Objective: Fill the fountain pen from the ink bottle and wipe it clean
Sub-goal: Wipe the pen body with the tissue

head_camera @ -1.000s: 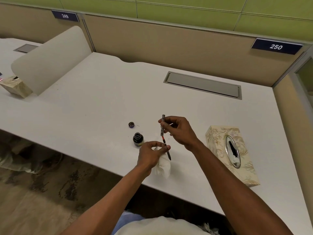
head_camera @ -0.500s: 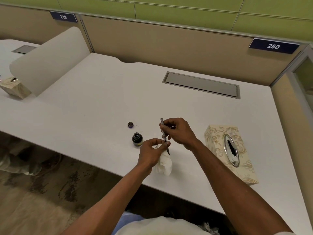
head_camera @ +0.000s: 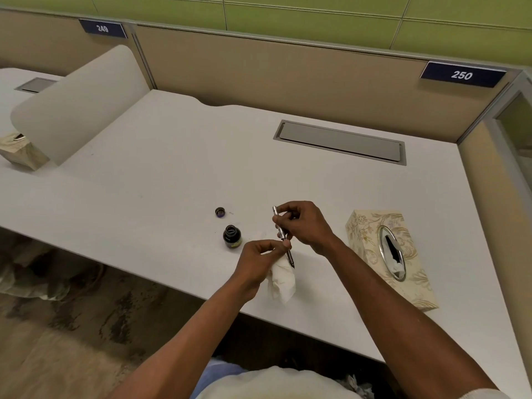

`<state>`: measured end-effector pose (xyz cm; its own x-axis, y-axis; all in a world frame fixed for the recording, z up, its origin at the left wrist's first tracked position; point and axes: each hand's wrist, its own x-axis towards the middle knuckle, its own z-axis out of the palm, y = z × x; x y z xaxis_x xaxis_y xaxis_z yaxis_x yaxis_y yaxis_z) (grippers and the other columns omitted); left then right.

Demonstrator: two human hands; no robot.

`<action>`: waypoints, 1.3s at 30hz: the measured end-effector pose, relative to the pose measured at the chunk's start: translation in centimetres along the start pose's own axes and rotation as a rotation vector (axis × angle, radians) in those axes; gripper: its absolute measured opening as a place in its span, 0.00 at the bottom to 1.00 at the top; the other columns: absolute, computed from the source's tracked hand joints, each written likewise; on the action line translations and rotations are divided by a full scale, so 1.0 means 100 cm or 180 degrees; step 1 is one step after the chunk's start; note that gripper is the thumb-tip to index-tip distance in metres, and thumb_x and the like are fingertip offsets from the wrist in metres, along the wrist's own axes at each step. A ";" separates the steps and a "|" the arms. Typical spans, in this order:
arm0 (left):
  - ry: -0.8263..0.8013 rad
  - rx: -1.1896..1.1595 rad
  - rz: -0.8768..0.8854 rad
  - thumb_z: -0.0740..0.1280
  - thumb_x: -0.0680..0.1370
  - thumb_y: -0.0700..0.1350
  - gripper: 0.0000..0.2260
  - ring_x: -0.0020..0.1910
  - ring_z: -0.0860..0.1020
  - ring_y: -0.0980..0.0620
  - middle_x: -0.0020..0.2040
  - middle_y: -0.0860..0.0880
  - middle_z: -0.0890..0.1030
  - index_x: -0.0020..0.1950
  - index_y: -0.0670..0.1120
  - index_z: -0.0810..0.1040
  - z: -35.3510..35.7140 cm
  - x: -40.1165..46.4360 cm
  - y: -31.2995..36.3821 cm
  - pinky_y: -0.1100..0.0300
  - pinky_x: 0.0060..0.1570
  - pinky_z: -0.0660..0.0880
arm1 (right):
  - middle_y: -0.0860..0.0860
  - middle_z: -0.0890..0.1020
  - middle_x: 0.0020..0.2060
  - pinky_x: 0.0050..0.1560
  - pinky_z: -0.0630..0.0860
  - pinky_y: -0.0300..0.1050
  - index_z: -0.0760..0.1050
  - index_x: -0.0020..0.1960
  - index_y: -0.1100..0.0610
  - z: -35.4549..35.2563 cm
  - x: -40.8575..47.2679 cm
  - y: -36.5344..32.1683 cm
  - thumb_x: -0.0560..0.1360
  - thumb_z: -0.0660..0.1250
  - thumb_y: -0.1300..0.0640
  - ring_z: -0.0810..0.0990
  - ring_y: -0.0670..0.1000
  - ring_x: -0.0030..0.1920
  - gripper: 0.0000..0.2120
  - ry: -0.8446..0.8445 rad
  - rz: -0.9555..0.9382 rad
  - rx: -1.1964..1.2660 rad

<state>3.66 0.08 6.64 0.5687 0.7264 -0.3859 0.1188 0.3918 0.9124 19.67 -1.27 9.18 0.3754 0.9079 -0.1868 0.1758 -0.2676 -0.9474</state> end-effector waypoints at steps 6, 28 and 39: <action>-0.0421 -0.0319 -0.0250 0.71 0.78 0.42 0.06 0.44 0.80 0.51 0.48 0.45 0.85 0.49 0.44 0.88 -0.005 -0.001 0.006 0.54 0.50 0.76 | 0.59 0.86 0.36 0.37 0.79 0.48 0.79 0.60 0.59 -0.004 -0.001 0.001 0.75 0.74 0.61 0.85 0.56 0.35 0.15 -0.0024 0.0078 0.0380; -0.0610 -0.0537 -0.0388 0.69 0.78 0.44 0.09 0.48 0.78 0.44 0.48 0.41 0.83 0.52 0.42 0.87 -0.006 -0.001 0.000 0.47 0.56 0.72 | 0.66 0.85 0.45 0.41 0.79 0.46 0.79 0.64 0.57 -0.023 -0.014 0.008 0.74 0.73 0.67 0.83 0.57 0.42 0.20 -0.0445 0.0247 0.1009; -0.0551 -0.0555 -0.0464 0.72 0.72 0.47 0.11 0.42 0.80 0.47 0.43 0.43 0.84 0.49 0.43 0.87 -0.005 -0.002 -0.001 0.48 0.53 0.71 | 0.67 0.85 0.48 0.48 0.80 0.55 0.76 0.67 0.56 -0.025 -0.021 0.001 0.77 0.68 0.69 0.85 0.63 0.47 0.21 -0.0712 0.0234 0.1124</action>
<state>3.17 0.18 6.53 0.6881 0.5540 -0.4687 0.0762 0.5871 0.8059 21.20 -3.99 10.11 0.1617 0.9486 -0.2721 -0.1812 -0.2425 -0.9531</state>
